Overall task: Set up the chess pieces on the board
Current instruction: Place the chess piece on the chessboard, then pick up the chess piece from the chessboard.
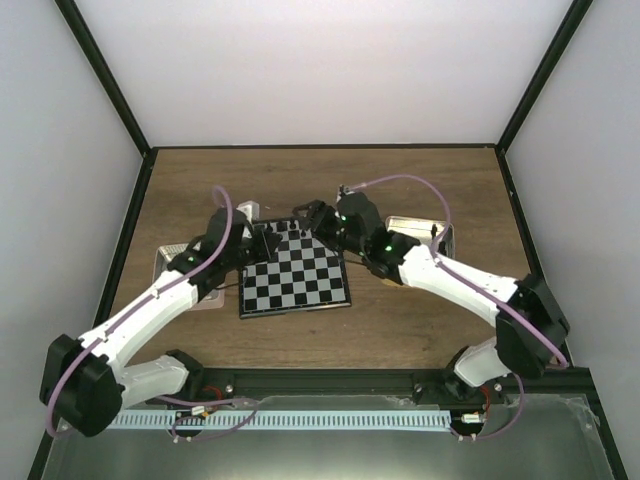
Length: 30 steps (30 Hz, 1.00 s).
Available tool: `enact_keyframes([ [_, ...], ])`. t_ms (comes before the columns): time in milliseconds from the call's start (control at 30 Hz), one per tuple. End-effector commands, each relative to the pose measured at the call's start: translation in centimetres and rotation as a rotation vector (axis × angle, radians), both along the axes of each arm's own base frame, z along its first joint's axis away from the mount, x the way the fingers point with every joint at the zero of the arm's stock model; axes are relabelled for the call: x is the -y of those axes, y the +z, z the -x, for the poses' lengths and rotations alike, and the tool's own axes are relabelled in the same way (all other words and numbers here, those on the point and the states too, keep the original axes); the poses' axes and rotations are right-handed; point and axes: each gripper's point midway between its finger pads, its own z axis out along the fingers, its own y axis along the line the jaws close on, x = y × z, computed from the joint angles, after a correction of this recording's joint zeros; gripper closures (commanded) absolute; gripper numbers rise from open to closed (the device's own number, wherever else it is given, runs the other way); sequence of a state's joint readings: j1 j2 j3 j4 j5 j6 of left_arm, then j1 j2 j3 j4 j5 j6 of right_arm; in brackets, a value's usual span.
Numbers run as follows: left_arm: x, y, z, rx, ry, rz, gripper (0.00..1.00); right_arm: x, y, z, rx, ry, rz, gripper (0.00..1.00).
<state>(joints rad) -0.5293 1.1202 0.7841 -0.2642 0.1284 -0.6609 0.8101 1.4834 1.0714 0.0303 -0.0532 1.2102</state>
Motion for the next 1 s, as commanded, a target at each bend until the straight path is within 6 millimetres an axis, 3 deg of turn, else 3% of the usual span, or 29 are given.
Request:
enact_keyframes([
  [0, -2.8, -5.5, 3.5, -0.24, -0.066, -0.289, 0.96, 4.2, 0.0, -0.5, 0.137, -0.089, 0.179, 0.28],
  [267, -3.3, -10.4, 5.0, -0.476, -0.214, -0.484, 0.96, 7.5, -4.6, 1.1, 0.099, -0.118, 0.319, 0.28],
  [500, -3.1, -12.6, 4.2, -0.55, -0.262, -0.564, 0.86, 8.4, -5.6, 1.6, 0.086, -0.124, 0.356, 0.27],
  [667, -3.0, -12.0, 2.8, -0.519, -0.231, -0.58, 0.58, 8.5, -5.6, 1.7, 0.081, -0.121, 0.359, 0.27],
  [767, -2.8, -11.4, 2.2, -0.489, -0.204, -0.562, 0.5, 8.5, -6.0, 1.8, 0.072, -0.118, 0.364, 0.27],
  [967, -3.2, -11.6, 2.5, -0.463, -0.134, -0.514, 0.5, 8.9, -6.7, 2.1, 0.056, -0.123, 0.382, 0.27],
])
